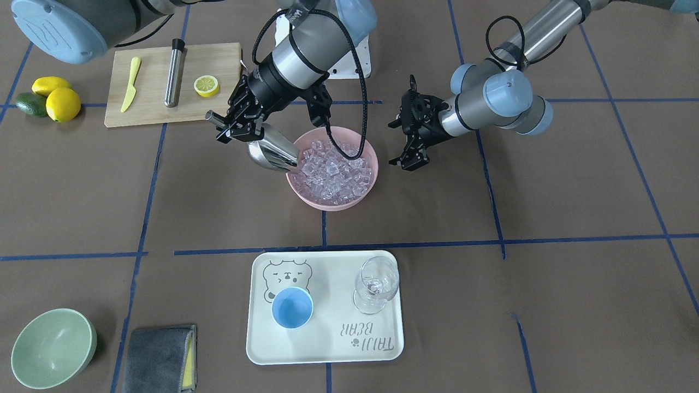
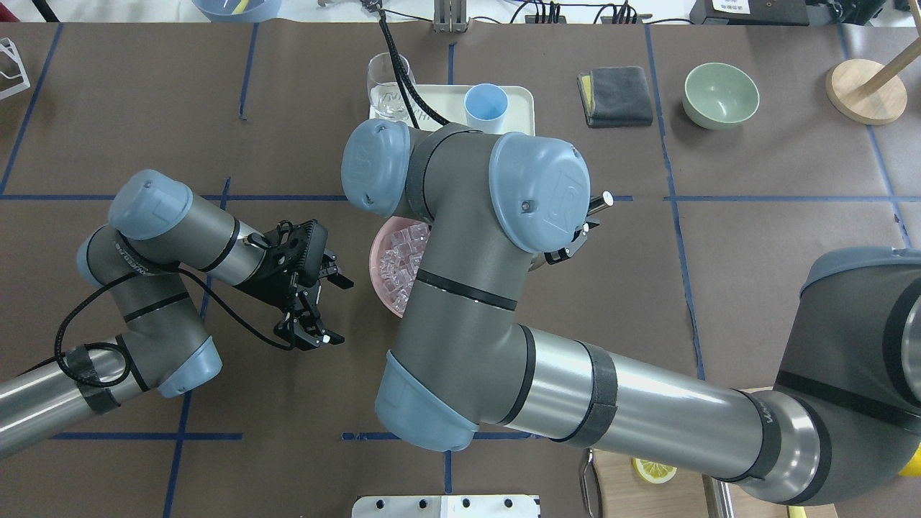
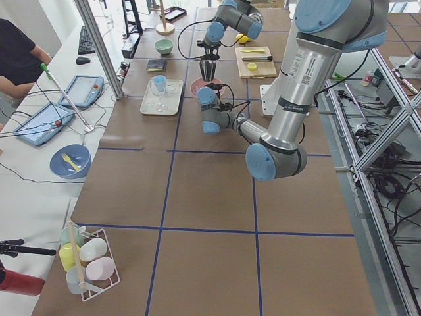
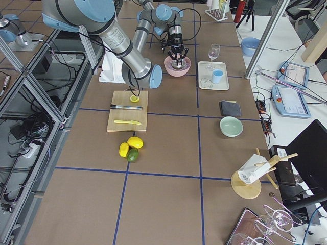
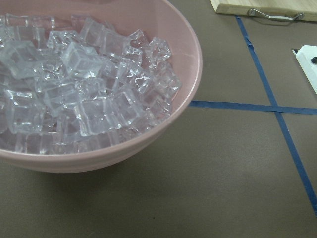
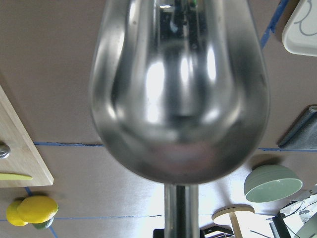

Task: Put ice in cup with scoop
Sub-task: 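Swing the right arm over and lower the scoop into the pink bowl, then push the scoop through the ice with the right gripper while the left steadies the bowl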

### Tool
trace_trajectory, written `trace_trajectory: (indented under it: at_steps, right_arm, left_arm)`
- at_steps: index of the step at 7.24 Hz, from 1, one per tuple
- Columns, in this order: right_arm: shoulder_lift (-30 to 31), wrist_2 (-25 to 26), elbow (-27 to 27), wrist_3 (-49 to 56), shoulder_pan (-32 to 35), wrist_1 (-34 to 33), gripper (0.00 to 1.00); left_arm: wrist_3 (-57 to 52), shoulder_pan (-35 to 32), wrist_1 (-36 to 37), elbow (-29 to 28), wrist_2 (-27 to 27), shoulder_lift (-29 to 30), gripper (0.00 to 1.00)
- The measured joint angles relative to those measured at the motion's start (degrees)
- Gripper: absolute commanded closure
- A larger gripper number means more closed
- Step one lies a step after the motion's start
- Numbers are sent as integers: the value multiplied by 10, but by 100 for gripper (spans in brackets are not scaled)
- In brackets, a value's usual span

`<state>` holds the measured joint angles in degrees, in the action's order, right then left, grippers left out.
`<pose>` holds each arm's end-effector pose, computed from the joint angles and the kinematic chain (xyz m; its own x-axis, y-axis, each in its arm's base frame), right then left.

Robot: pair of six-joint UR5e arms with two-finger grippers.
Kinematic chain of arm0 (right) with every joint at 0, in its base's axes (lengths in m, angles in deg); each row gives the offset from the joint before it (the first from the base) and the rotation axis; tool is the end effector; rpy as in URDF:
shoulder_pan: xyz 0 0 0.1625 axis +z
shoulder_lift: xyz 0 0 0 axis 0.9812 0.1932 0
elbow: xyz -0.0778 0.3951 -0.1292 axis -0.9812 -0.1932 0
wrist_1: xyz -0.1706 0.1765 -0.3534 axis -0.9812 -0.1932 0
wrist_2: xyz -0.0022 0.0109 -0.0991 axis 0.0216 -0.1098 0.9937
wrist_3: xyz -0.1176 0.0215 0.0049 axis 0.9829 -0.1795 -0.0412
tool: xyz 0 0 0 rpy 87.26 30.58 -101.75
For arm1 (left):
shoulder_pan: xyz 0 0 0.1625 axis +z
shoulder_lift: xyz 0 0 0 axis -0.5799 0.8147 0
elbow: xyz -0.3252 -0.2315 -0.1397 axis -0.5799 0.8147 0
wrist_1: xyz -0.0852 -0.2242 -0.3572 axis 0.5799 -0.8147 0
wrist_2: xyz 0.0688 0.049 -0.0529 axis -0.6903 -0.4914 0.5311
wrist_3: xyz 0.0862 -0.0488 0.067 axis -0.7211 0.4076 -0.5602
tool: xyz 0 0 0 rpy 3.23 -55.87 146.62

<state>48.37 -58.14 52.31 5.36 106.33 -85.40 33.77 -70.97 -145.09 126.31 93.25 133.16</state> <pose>-0.5049 -0.4368 0.1249 -0.0451 -0.9840 -0.1724 0.9977 -0.0357 -0.0568 0.5123 -0.4263 0.3412 -0.1554 0.9832 -0.0955 -0.1780 0.0672 0.9817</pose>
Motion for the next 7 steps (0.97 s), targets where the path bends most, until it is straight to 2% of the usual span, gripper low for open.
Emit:
trace_trajectory:
  at_steps: [7]
  right_arm:
    - [-2, 0, -1, -1, -2, 0, 100]
  left_arm:
    - [19, -3, 1, -37, -56, 43, 0]
